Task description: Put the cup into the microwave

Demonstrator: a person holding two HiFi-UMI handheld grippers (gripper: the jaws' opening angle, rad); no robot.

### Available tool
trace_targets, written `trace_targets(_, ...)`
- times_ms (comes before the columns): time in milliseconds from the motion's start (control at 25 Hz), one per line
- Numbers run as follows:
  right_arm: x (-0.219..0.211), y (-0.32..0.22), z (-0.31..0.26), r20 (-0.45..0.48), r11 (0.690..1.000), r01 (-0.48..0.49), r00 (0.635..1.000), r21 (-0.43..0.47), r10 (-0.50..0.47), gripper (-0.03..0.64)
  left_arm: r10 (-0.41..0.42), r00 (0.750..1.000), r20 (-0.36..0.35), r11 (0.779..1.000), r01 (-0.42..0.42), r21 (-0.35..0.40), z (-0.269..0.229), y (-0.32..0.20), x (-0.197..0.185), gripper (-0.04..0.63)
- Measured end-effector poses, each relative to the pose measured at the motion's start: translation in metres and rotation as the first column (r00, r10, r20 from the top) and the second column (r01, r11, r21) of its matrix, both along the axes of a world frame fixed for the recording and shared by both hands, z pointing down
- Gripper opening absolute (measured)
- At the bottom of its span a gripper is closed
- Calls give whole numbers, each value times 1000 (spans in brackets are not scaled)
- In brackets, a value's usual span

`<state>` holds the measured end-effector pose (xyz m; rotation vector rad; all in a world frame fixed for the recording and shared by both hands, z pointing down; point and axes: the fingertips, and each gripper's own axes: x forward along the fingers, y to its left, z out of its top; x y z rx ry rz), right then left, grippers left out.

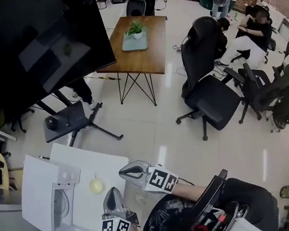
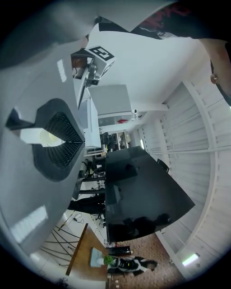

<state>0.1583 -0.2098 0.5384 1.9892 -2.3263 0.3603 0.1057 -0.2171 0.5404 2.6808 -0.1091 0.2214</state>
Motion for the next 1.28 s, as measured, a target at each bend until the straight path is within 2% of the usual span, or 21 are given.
trace_targets(160, -10, -35, 14, -11, 999, 21, 1000, -38, -22, 14, -6, 1000, -9, 1000, 6, -11, 7, -29, -9, 0)
trace_targets(360, -39, -76, 51, -30, 988, 101, 994, -116, -105, 56, -31, 1000, 1, 999, 31, -42, 28, -70, -29, 0)
trace_targets(560, -68, -89, 97, -77, 958, 164, 979, -234, -187, 248, -76, 997, 12, 996, 76, -45, 24, -92, -58, 0)
trace_targets(680, -49, -86, 125, -108, 945, 127, 980, -301, -166, 308, -54, 999, -11, 998, 53, -43, 21, -100, -53, 0)
trace_targets(760, -54, -84, 143, -83, 927, 151, 978, -343, -190, 393, -76, 997, -9, 996, 76, -35, 13, -102, -61, 0)
trace_targets(920, -68, -93, 188, -12, 874, 222, 968, -432, -252, 490, -162, 987, 3, 986, 162, -32, 15, -116, -87, 0)
trace_targets(1120, -98, -118, 252, -14, 811, 299, 935, -502, -354, 512, -229, 973, 40, 972, 230, -38, 18, -125, -114, 0)
trace_targets(1200, -108, -133, 275, -13, 806, 299, 935, -510, -355, 512, -241, 969, 53, 969, 243, -34, 18, -125, -120, 0)
trace_targets(1280, -108, -151, 288, -17, 822, 274, 945, -499, -325, 511, -243, 968, 60, 969, 245, -34, 17, -125, -118, 0)
